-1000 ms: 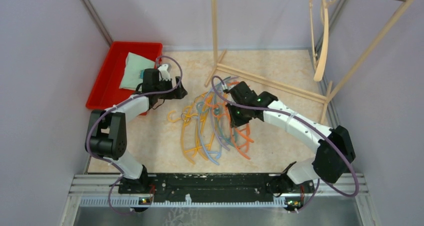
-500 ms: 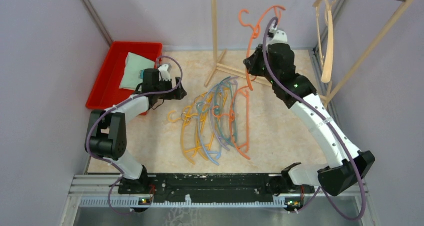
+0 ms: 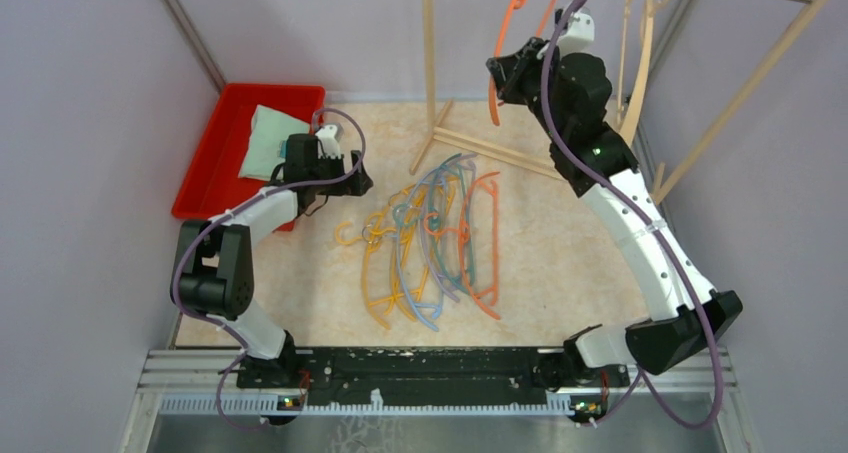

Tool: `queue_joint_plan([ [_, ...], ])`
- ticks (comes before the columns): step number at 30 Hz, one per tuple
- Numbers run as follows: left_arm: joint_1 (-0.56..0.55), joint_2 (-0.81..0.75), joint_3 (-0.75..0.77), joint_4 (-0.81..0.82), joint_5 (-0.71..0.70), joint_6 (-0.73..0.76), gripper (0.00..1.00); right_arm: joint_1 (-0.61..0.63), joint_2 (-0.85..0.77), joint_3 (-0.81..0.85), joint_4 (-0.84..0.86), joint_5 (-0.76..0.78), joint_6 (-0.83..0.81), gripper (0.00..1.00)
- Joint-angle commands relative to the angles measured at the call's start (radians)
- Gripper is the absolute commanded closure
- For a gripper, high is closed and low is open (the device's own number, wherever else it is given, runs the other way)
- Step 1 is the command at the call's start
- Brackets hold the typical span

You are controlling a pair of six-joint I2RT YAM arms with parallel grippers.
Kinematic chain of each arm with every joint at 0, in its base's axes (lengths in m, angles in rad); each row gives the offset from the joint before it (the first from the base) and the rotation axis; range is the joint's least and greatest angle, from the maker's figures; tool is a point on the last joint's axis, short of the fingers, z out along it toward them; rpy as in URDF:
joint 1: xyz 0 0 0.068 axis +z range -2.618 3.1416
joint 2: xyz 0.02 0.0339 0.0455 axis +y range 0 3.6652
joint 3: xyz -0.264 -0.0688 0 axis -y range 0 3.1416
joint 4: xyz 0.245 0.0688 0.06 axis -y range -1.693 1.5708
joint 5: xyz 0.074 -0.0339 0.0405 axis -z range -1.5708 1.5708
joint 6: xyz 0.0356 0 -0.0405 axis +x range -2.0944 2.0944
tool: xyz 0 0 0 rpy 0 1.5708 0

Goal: Organize the hangers

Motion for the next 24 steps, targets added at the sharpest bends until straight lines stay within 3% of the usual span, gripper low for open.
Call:
queue_joint_plan([
  [1, -0.001, 0.013, 0.038, 0.001, 0.000, 0.012, 0.00, -0.047, 0.051, 0.101, 0.124, -0.008, -0.025, 1.00],
  [11, -0.001, 0.008, 0.019, -0.007, -0.016, 0.013, 0.00, -0.166, 0.101, 0.088, 0.149, 0.004, 0.035, 1.00],
  [24, -0.001, 0.013, 0.025, -0.013, -0.014, -0.007, 0.00, -0.262, 0.044, -0.012, 0.082, 0.019, 0.097, 1.00],
])
